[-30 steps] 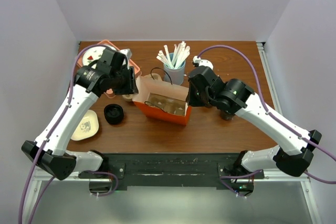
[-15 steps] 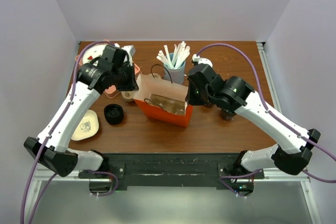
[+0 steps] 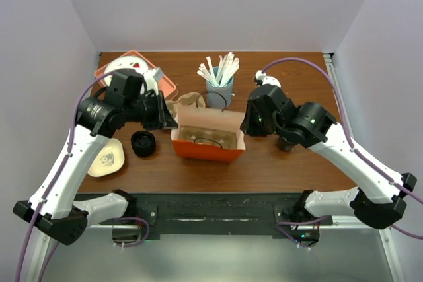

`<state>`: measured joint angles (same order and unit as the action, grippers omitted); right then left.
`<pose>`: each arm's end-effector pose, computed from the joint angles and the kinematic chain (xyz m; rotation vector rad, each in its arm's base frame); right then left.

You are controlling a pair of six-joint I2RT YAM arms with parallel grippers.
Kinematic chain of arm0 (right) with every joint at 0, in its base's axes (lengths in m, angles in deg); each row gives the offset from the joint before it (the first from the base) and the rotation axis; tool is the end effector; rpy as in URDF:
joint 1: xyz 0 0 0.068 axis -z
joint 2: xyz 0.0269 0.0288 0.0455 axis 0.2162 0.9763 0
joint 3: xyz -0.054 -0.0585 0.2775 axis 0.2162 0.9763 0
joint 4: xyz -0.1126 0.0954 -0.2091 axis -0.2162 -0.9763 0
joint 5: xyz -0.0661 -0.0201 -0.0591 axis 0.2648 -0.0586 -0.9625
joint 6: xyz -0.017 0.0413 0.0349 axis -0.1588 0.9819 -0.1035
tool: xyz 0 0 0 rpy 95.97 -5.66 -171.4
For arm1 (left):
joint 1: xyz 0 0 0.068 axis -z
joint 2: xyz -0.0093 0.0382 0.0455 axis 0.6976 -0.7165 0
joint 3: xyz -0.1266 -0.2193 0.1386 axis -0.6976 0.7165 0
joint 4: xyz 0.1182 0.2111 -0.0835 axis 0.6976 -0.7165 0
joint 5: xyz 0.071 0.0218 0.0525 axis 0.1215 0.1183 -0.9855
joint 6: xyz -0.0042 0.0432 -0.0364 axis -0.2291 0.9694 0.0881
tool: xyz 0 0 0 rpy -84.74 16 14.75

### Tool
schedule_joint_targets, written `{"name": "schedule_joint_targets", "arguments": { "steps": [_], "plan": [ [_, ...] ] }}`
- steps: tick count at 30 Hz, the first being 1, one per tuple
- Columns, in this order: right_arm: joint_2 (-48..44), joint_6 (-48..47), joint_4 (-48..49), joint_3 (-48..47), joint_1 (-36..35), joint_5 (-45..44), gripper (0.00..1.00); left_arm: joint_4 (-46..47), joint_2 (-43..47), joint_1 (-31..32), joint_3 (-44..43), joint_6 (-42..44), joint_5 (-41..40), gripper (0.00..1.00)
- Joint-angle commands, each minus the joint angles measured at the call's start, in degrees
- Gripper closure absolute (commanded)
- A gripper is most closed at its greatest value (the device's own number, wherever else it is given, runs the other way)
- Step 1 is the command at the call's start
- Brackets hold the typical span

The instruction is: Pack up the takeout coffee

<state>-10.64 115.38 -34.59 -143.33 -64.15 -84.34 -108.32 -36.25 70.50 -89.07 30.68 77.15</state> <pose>0.1441 0.1638 0.4305 0.0209 2.3688 0.5073 0.1649 -0.0954 0.4238 -0.0232 2.5018 -0.8657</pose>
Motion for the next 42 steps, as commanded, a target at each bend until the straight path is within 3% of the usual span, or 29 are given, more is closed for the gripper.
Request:
{"name": "schedule_joint_targets", "arguments": {
  "steps": [1, 3, 7, 12, 23, 28, 30, 31, 32, 38, 42],
  "plan": [
    [-1.2, 3.2, 3.5, 2.7, 0.2, -0.5, 0.79, 1.4, 0.6, -0.2, 3.3, -1.9, 4.9, 0.65],
    [-0.6, 3.2, 2.5, 1.3, 0.2, -2.5, 0.76, 0.4, -0.3, -0.2, 2.4, -0.7, 4.1, 0.58],
    [2.0, 1.4, 0.6, -4.5, 0.2, -3.4, 0.7, -4.1, -3.8, -0.2, -1.0, 3.6, -0.1, 0.53],
    [1.6, 0.4, 0.7, -4.9, 0.2, -1.5, 0.64, -6.4, -5.8, -0.2, -4.5, 6.5, -2.9, 0.43],
    [1.8, 1.0, -0.5, -1.0, 0.1, -0.5, 0.63, -6.4, -3.4, -0.2, -0.6, 5.5, -1.2, 0.48],
    [1.7, 1.4, -0.1, 0.4, 0.1, -1.2, 0.76, -5.9, -1.9, -0.2, 1.6, 4.5, 0.8, 0.61],
    [1.6, 1.7, -0.1, 0.2, 0.1, -2.0, 0.84, -6.0, -1.7, -0.2, 2.1, 4.4, 1.4, 0.78],
    [1.4, 1.7, 0.4, 0.1, 0.1, -2.2, 0.97, -6.0, -1.6, -0.2, 2.2, 4.3, 1.6, 0.85],
    [1.3, 1.7, 0.5, -0.1, 0.1, -2.0, 1.0, -5.8, -1.6, -0.2, 1.9, 4.1, 1.8, 0.97],
    [1.8, 2.8, -3.2, -5.7, 0.1, -1.4, 1.0, -10.7, -5.5, -0.2, -7.5, 3.6, 2.3, 1.0],
    [1.4, 4.2, -5.7, -7.6, 0.1, -0.5, 1.0, -10.6, -5.0, -0.2, -7.4, 1.7, 4.5, 1.0]
  ]
}}
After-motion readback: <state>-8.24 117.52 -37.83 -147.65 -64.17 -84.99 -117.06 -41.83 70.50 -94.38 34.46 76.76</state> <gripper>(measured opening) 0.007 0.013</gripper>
